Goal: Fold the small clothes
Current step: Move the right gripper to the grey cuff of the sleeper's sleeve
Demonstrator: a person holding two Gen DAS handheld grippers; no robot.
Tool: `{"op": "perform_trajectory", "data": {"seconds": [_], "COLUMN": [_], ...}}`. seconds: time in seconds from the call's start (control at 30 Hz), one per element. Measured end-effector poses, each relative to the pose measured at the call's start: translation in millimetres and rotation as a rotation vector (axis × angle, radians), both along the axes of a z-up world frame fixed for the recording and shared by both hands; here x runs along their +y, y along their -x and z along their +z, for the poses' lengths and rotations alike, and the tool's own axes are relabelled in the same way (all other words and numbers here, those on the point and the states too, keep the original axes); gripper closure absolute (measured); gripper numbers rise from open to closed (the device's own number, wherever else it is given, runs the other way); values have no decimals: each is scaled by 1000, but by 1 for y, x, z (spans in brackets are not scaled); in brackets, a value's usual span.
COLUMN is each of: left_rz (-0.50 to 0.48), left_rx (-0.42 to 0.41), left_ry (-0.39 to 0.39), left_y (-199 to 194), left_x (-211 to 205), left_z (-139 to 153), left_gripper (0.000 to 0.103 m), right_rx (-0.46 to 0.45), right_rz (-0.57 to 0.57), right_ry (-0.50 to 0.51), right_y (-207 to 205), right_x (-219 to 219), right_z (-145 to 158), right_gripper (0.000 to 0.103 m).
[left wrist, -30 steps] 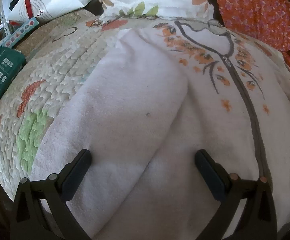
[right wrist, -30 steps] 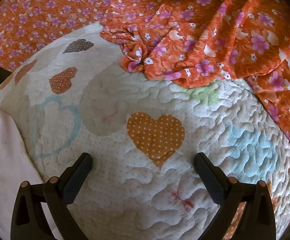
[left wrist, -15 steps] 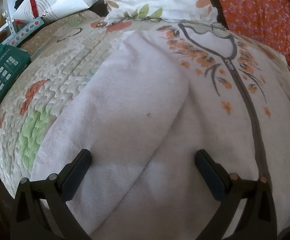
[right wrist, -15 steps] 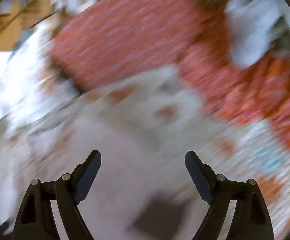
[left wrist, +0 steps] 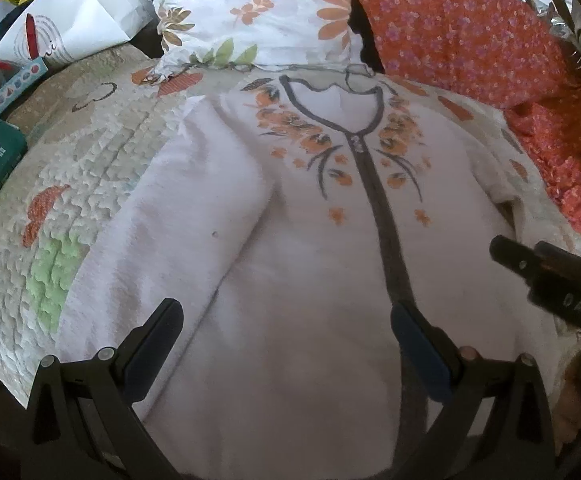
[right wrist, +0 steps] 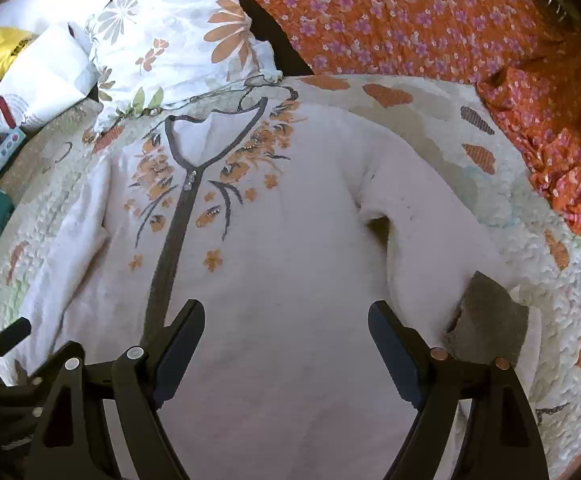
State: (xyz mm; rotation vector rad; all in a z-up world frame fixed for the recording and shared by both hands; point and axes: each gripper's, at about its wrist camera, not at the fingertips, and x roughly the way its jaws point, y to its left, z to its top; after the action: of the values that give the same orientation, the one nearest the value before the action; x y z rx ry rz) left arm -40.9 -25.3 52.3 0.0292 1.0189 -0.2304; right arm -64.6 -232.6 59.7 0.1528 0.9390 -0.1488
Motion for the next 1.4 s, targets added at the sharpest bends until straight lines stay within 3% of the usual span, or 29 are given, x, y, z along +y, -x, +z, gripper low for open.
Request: {"op": "perform_trajectory", "data": {"seconds": [0.1,0.33,0.63,0.8,0.97,1.4], "left_rz": [-7,2,2,2,3,19], "left_rx": [-9,-18,-25,-29,-40,-56], "left_ry": [34,18,-1,-15,-16,28], "left_y": [3,4,6,7,7,4], "left_x": [2,-4,-8,-8,-8,-18], "left_z": [1,-7,-12,-16,-16,-7], "left_gripper": [0,0,0,0,0,0], "right_rx": [13,-3,-79,-1,-12,-2], "right_rz": [-1,7,-15,33,51,44], "right_ry": [0,2,183,66,158,161], "right_y": [-1,0,6,-1,1,1], "right_x": [-3,-3,11,8,22,27], "right_z": [-3,-1,9,-2,0,-3], "right_gripper": [15,15,15,16,16,16]}}
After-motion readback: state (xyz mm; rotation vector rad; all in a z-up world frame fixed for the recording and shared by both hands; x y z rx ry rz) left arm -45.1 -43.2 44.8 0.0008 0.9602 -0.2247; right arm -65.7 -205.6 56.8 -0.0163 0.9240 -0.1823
